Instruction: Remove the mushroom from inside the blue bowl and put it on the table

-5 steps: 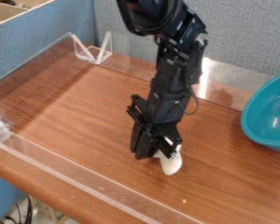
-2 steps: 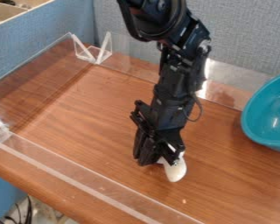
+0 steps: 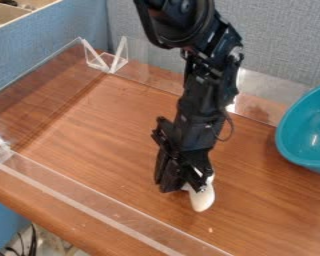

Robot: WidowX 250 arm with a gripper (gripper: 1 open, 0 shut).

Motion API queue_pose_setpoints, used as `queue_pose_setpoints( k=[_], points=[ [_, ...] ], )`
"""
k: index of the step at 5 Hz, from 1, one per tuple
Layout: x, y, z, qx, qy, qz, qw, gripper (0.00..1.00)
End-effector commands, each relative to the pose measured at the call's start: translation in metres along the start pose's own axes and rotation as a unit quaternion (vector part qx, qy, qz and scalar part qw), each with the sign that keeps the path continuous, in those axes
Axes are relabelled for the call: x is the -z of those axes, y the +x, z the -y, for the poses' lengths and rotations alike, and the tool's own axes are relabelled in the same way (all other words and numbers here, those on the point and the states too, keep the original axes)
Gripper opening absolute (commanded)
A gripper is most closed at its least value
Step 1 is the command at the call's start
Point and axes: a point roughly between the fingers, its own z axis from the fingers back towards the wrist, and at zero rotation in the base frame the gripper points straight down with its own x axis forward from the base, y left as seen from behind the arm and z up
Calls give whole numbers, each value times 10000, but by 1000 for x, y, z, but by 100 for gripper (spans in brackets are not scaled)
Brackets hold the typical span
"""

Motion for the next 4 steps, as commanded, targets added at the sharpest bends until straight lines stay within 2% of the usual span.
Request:
queue_pose_setpoints(
  k=[1,4],
  points=[
    [-24,0,1,26,132,445,9989,0],
    [-28,0,4,74,101,590,9982,0]
  ],
)
